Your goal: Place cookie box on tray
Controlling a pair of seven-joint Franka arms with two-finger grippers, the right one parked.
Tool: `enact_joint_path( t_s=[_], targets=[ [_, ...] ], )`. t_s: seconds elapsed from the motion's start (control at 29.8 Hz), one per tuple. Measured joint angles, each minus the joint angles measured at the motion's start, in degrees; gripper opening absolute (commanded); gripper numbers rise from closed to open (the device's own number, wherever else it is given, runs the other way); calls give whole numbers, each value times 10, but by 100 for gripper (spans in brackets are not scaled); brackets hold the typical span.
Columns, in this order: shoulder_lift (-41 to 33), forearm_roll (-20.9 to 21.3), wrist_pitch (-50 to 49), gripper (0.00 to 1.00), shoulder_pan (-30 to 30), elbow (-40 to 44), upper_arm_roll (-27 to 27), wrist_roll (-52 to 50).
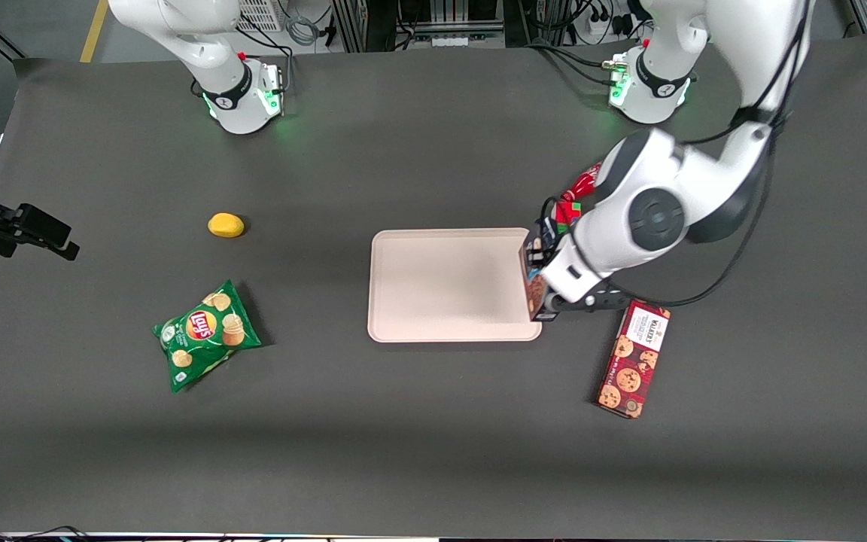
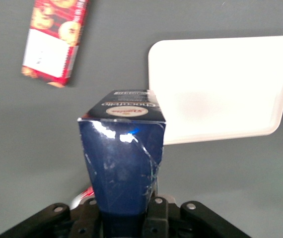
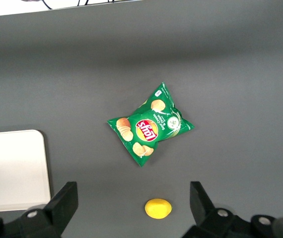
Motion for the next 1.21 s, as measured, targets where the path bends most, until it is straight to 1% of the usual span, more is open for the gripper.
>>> enact_joint_path(
  t_s=[0.17, 0.34, 0.64, 0.67, 0.71, 0.74, 0.77, 0.81, 1.01, 1.21],
  targets=[
    [23, 21, 71, 31, -2, -41, -6, -7],
    [28, 33, 122, 32, -3, -80, -7, -8],
    [32, 79, 154, 36, -7, -117, -20, -44],
    [32, 84, 154, 38, -7, -118, -22, -49],
    [33, 88, 155, 41, -8, -119, -24, -53],
    [34, 91, 155, 48, -8, -119, -25, -56],
    [35, 92, 155, 96, -9, -119, -26, -59],
    [35, 93, 156, 100, -9, -119, -28, -61],
    [39, 110, 156, 100, -9, -119, -28, -62],
    [40, 113, 154, 100, -8, -110, -27, -63]
  ],
)
